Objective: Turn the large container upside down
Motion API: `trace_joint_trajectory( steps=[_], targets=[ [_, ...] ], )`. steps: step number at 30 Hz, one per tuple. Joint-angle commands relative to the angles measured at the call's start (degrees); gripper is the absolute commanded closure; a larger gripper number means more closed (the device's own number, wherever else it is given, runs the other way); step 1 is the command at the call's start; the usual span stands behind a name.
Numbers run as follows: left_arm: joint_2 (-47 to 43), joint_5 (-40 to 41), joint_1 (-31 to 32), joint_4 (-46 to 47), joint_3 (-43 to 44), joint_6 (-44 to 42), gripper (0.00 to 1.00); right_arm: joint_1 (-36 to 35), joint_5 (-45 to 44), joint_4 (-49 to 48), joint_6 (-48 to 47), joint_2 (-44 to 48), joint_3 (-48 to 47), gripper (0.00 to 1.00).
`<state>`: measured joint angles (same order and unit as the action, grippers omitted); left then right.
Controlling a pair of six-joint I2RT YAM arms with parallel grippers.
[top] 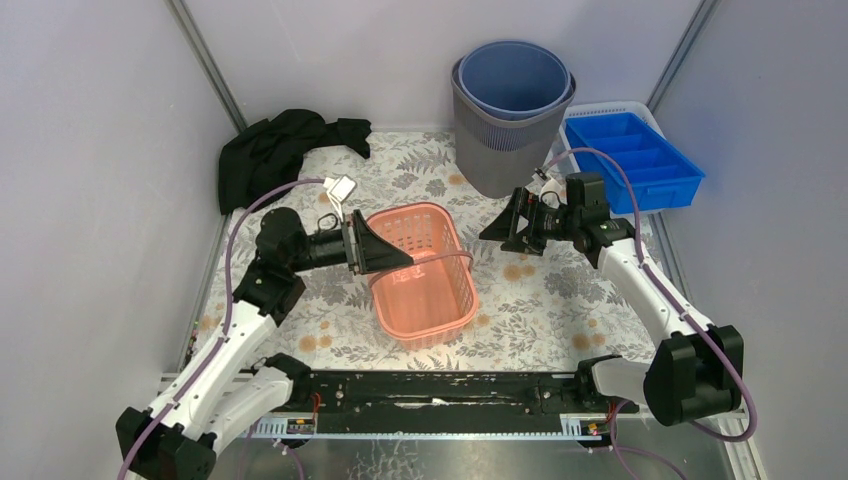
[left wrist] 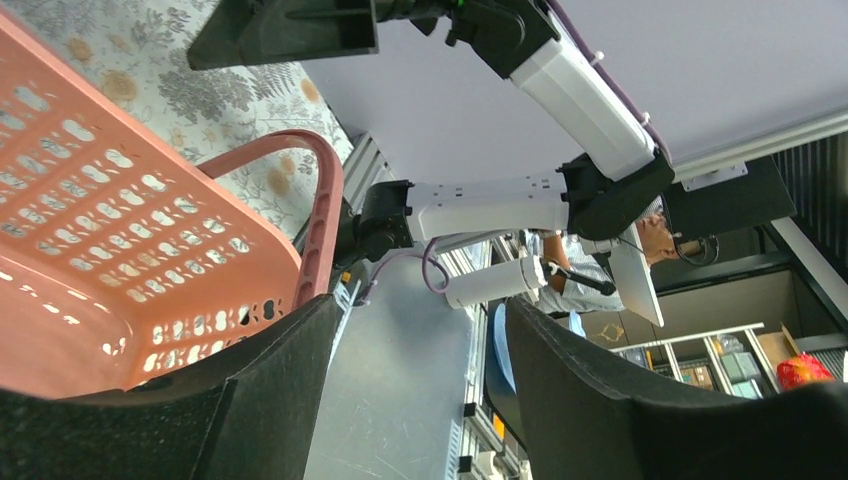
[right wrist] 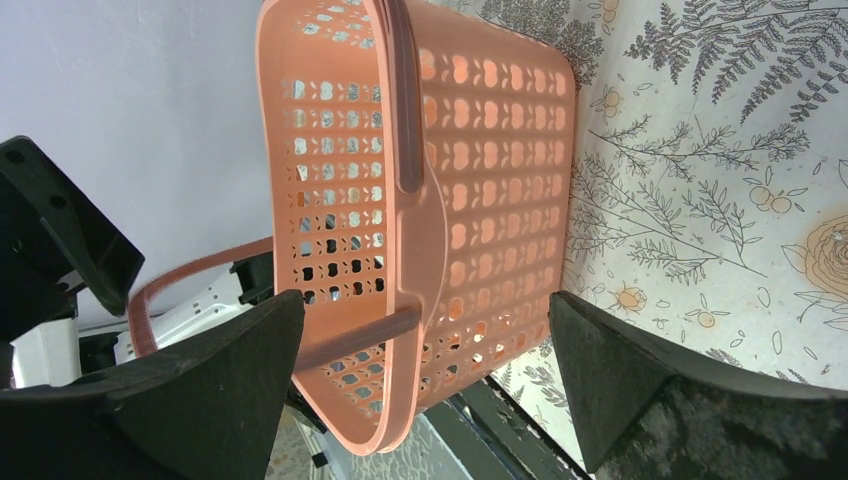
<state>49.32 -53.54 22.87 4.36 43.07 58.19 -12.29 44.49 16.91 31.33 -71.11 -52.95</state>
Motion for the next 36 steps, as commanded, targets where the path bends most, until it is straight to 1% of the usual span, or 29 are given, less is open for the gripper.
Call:
trace_joint_trajectory(
  steps=[1,7,9,12,15,16,17,20,22,24,26,29,32,34,36],
  targets=[
    [-1.2,1.9,2.3,-0.6,-3.3,0.8,0.29,-0.4,0.2,-0.8,-1.2,-0.3,-1.2,0.01],
    [-3.3,2.9,4.7,-0.6,-5.7,1.6,0.28,-0.4,0.0,-0.4,-1.5,-0.8,-1.3,0.01],
    [-4.2,3.0,4.9,-1.1,-6.2,1.5,0.27,-0.4,-0.3,-0.1,-1.6,-0.8,-1.4,0.01],
    [-5.3,4.5,4.9,-4.7,-5.1,-0.4,0.2,-0.4,-0.9,0.8,-1.7,-0.9,-1.6,0.01],
    [-5.8,8.1,5.0,-11.5,-1.9,-4.6,0.15,-0.4,-0.8,3.0,-2.5,-1.3,-2.4,0.01],
    [-6.1,9.3,5.0,-13.6,-0.6,-6.0,0.09,-0.3,0.9,2.4,-2.4,-1.4,-2.2,0.01],
    [-6.4,10.4,5.0,-15.3,0.3,-7.2,0.01,-0.3,3.4,0.7,-1.6,-1.7,-1.6,0.01],
    [-8.3,13.5,5.0,-18.1,1.8,-9.8,0.0,0.7,11.8,-4.9,2.3,-3.4,0.5,0.01],
    [-10.8,16.8,5.0,-18.6,1.0,-9.8,0.0,1.4,14.9,-8.3,4.8,-3.8,2.0,0.01],
    [-14.2,19.1,4.9,-17.2,-0.8,-8.9,0.0,1.6,13.9,-8.8,5.3,-2.5,2.0,0.01],
    [-16.9,19.9,5.0,-16.2,-1.6,-8.7,0.0,1.6,12.0,-6.8,3.6,-0.9,0.8,0.01],
    [-18.6,20.8,4.9,-17.9,-1.4,-9.4,0.0,1.5,10.1,-3.2,0.5,1.7,-1.7,0.01],
    [-19.3,20.5,4.9,-18.0,-2.0,-7.7,0.0,1.3,7.9,0.0,-1.8,4.3,-4.3,0.01],
    [-20.2,20.6,4.9,-16.9,-3.0,-5.8,0.0,0.6,5.0,2.0,-3.5,6.3,-6.3,0.01],
    [-21.1,20.2,4.9,-14.3,-4.3,-4.1,0.0,-2.9,-1.6,7.0,-6.3,7.2,-10.2,0.0]
  ],
)
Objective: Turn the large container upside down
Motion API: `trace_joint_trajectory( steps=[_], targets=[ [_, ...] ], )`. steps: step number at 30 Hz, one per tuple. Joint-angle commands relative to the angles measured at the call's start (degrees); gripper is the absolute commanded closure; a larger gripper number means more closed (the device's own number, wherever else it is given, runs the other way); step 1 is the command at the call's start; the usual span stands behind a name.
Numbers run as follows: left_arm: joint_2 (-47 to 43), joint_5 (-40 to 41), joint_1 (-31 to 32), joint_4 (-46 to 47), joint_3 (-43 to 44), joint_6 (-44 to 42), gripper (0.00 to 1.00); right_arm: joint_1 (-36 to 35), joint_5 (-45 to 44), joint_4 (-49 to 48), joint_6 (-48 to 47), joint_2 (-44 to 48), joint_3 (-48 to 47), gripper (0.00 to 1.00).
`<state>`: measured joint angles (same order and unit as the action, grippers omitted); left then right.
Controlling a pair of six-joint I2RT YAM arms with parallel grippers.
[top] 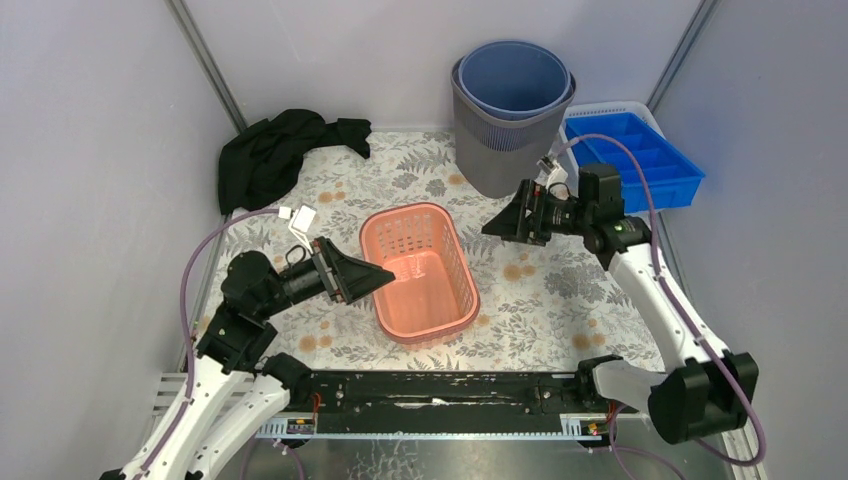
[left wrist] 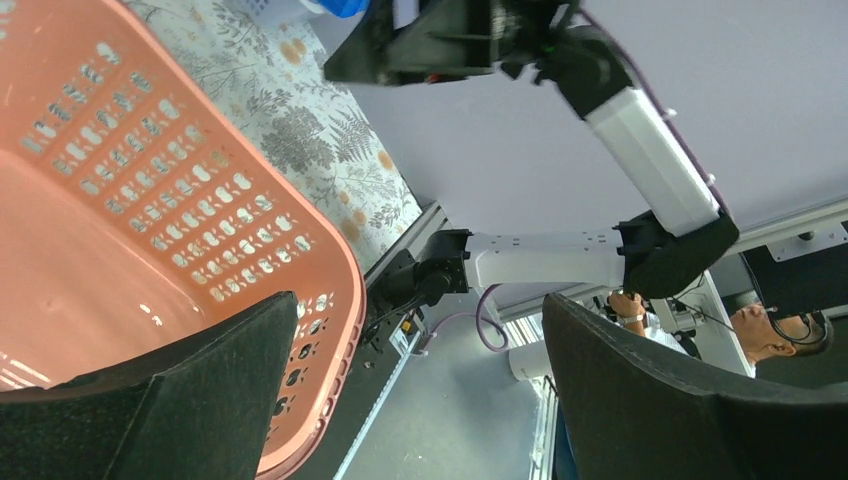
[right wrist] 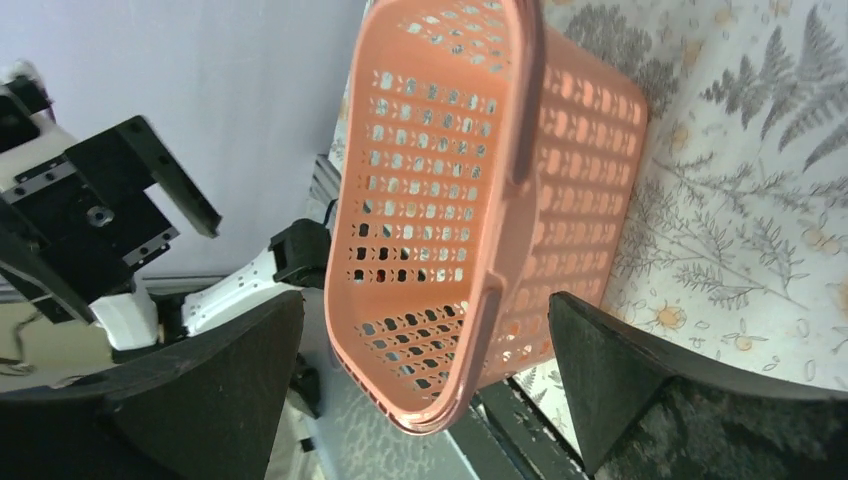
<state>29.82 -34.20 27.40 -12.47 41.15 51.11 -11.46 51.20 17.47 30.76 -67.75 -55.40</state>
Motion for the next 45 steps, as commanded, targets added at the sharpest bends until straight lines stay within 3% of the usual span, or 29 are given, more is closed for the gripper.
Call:
trace_joint_trajectory(
  steps=[1,3,6,11,20,26,35,45],
  targets=[
    [-1.9,0.5,0.4,3.9,-3.1,3.8,0.0,-6.1,-11.6,12.2,-7.6,2.9,-11.0,0.0],
    [-1.5,0.2,0.4,5.3,-3.7,4.7,0.0,-13.0,-19.2,19.4,-11.2,0.4,-17.5,0.01],
    [-1.9,3.4,0.4,3.4,-2.7,2.9,0.0,-21.6,-28.6,22.0,-11.9,-1.3,-22.5,0.01],
    [-2.6,7.5,0.4,-2.2,-0.4,1.8,0.0,-26.8,-33.0,22.3,-11.3,-3.2,-26.0,0.01],
    [-2.6,16.6,0.4,-16.6,5.7,-3.1,0.0,-41.2,-50.5,24.9,-12.4,-12.2,-34.8,0.01],
    [-4.8,19.6,0.4,-22.0,7.6,-3.5,0.0,-42.4,-47.3,14.8,-10.8,-10.9,-30.2,0.01],
    [-3.0,14.7,0.4,-24.3,9.4,-4.6,0.0,-42.3,-46.1,19.3,-7.3,-15.2,-32.7,0.01],
    [0.3,25.3,0.4,-35.8,14.6,-3.6,0.0,-42.3,-53.6,20.4,-5.4,-14.5,-32.6,0.01]
  ],
)
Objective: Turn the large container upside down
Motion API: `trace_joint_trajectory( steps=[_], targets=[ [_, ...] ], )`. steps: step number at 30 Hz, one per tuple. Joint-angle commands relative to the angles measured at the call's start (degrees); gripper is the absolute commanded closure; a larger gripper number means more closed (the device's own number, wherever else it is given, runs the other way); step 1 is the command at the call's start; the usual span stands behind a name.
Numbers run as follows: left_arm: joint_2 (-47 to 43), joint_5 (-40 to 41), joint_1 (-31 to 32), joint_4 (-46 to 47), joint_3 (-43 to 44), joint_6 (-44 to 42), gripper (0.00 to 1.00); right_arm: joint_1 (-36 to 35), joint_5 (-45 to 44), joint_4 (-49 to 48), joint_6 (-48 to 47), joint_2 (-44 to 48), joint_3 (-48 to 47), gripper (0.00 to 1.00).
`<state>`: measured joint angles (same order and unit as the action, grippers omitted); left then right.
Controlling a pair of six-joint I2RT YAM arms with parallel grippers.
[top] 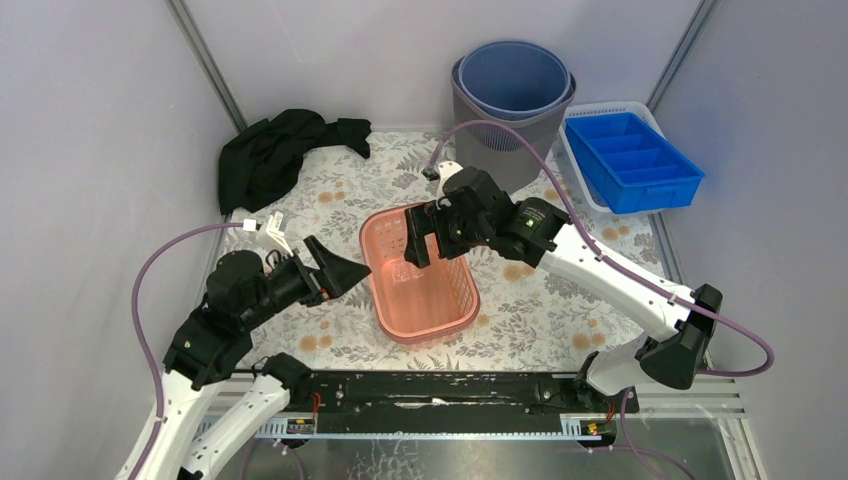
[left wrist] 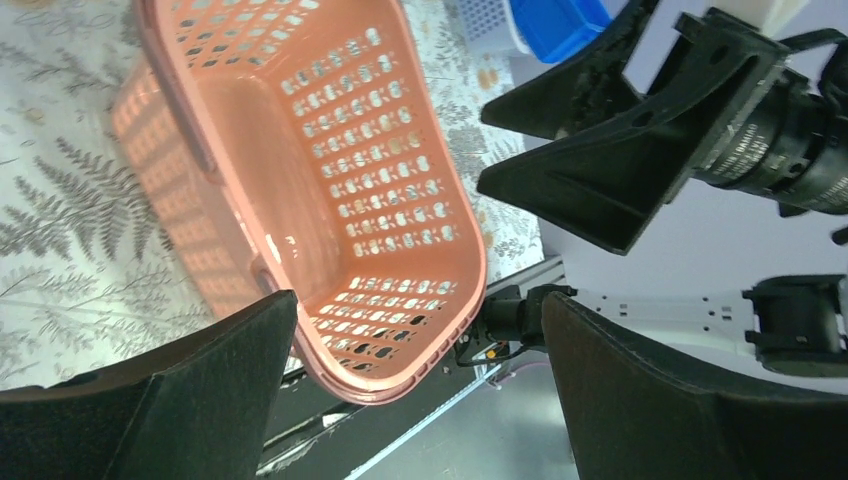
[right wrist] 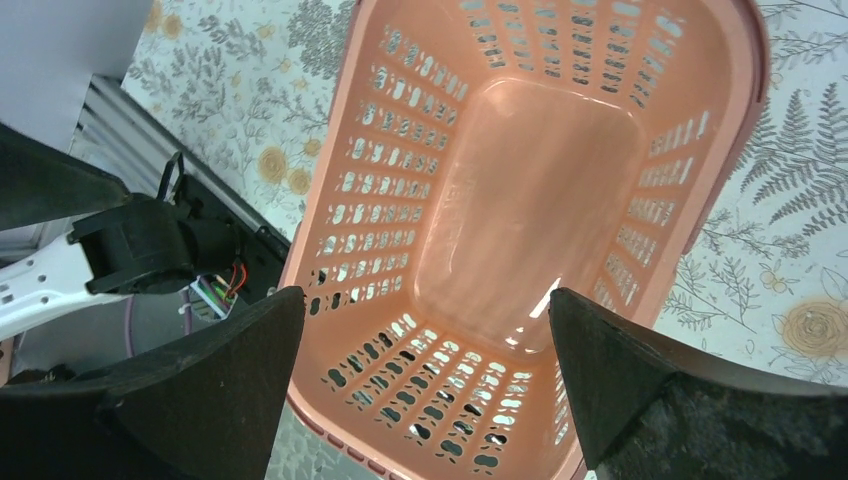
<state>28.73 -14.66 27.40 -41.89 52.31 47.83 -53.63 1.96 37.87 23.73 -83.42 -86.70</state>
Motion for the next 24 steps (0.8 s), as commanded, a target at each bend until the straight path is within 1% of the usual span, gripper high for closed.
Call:
trace_joint_trajectory(
  steps=[1,5,9,13,15,16,19,20,24],
  targets=[
    [1.6,7.0,0.4,-7.3,3.9,-0.6,0.0,-0.1,-3.7,-0.2,1.8,1.1,-1.4,0.01],
    [0.6,7.8,0.4,-7.7,3.4,0.4,0.0,-0.1,1.5,-3.8,2.1,2.3,0.5,0.01],
    [3.6,6.4,0.4,-11.0,3.9,-0.3,0.0,-0.1,1.0,-4.2,0.5,3.1,1.2,0.01],
    [5.7,6.8,0.4,-12.9,5.1,-4.5,0.0,-0.1,-0.3,-8.2,-0.3,6.6,4.3,0.01],
    [7.6,6.3,0.3,-14.4,6.8,-8.1,0.0,-0.1,-1.3,-10.6,1.5,8.8,6.7,0.01],
    [8.1,6.5,0.4,-14.6,7.1,-8.5,0.0,-0.1,-1.4,-11.0,2.3,9.1,7.1,0.01],
    [7.9,-0.9,0.4,-11.3,6.0,-12.9,0.0,-0.1,2.5,-8.2,3.2,5.7,4.4,0.01],
    [7.5,-1.3,0.4,-10.3,5.4,-12.9,0.0,-0.1,3.3,-6.3,3.7,3.7,2.8,0.01],
    [5.5,3.5,0.4,-9.0,4.3,-12.0,0.0,-0.2,6.0,-2.4,5.7,-1.8,-0.8,0.0]
  ],
)
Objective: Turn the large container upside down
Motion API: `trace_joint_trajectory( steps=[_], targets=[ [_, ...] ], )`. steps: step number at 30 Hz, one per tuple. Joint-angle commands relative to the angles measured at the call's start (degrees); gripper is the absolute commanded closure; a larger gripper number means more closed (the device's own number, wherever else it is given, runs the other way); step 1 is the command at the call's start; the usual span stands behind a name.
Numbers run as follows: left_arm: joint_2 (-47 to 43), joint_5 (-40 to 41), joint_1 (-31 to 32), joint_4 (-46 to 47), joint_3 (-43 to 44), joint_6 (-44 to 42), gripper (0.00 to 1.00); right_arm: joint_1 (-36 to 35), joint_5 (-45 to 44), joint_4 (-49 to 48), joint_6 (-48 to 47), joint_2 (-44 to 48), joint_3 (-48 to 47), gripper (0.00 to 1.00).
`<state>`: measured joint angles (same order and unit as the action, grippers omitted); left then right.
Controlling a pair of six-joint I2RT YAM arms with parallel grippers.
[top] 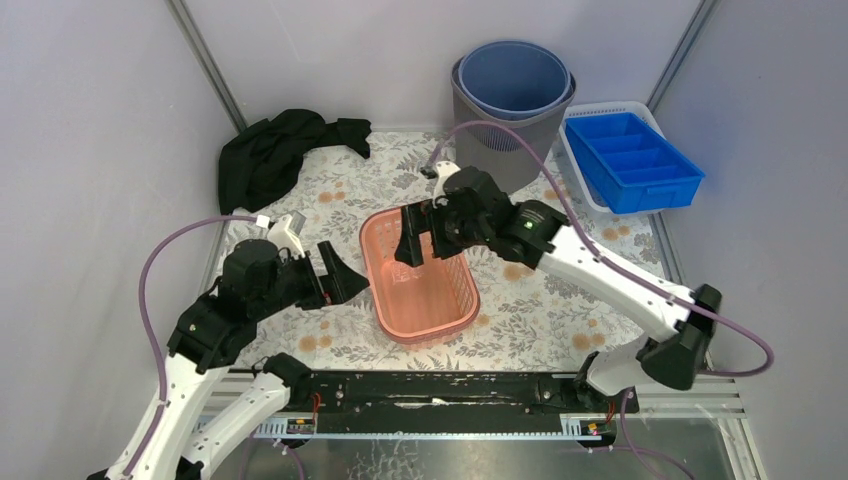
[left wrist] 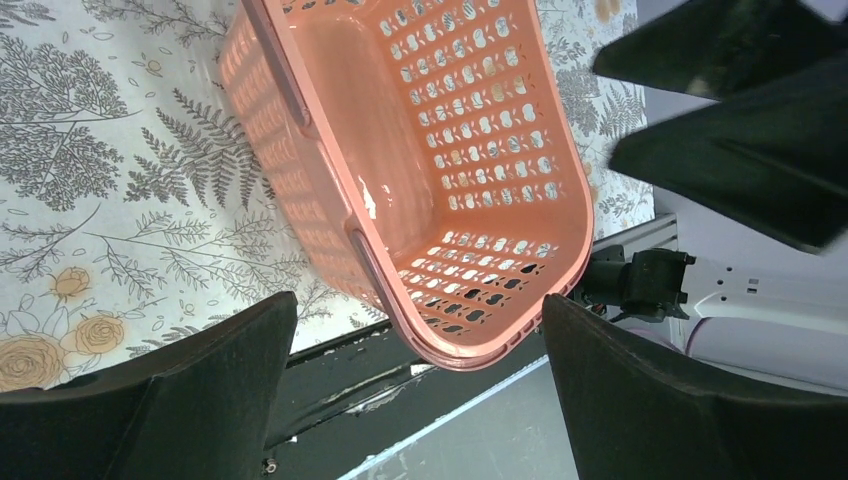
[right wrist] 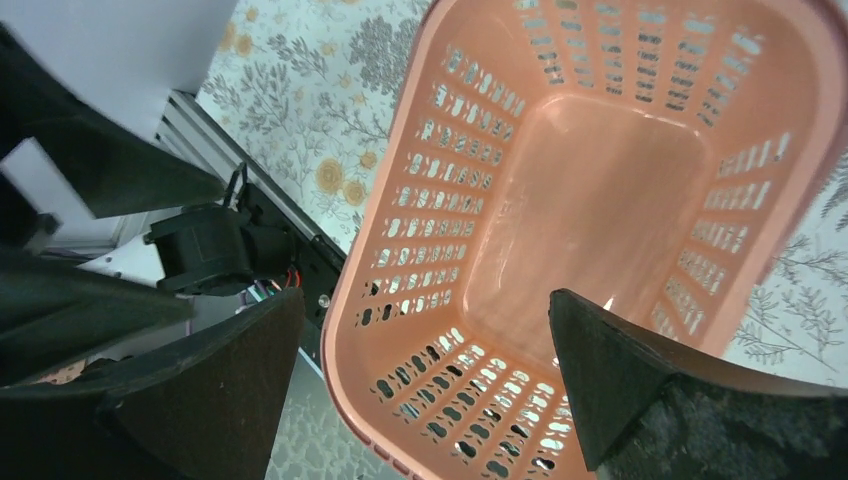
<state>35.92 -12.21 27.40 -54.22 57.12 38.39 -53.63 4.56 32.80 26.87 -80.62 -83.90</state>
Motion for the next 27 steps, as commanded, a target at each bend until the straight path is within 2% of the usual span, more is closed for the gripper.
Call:
trace_joint_trajectory(
  steps=[1,4,8,17,27],
  targets=[
    [-1.7,1.6,0.4,3.3,-0.2,-2.5,0.0,-0.2,4.1,3.4,2.8,-5.7,-4.3,0.0],
    [-2.1,4.5,0.4,3.3,0.6,-2.3,0.0,-0.3,6.2,4.8,3.9,-8.4,-5.9,0.05],
    [-3.1,6.9,0.4,4.1,1.2,-1.5,0.0,-2.3,5.4,6.6,5.1,-12.1,-9.5,0.08],
    [-4.9,6.1,0.4,5.8,0.4,-1.0,0.0,-10.2,-5.4,12.9,6.7,-23.2,-19.1,0.09],
    [-7.5,5.0,0.4,5.3,0.6,-1.0,0.0,-13.3,-15.7,26.3,9.1,-38.4,-34.4,0.23]
  ],
)
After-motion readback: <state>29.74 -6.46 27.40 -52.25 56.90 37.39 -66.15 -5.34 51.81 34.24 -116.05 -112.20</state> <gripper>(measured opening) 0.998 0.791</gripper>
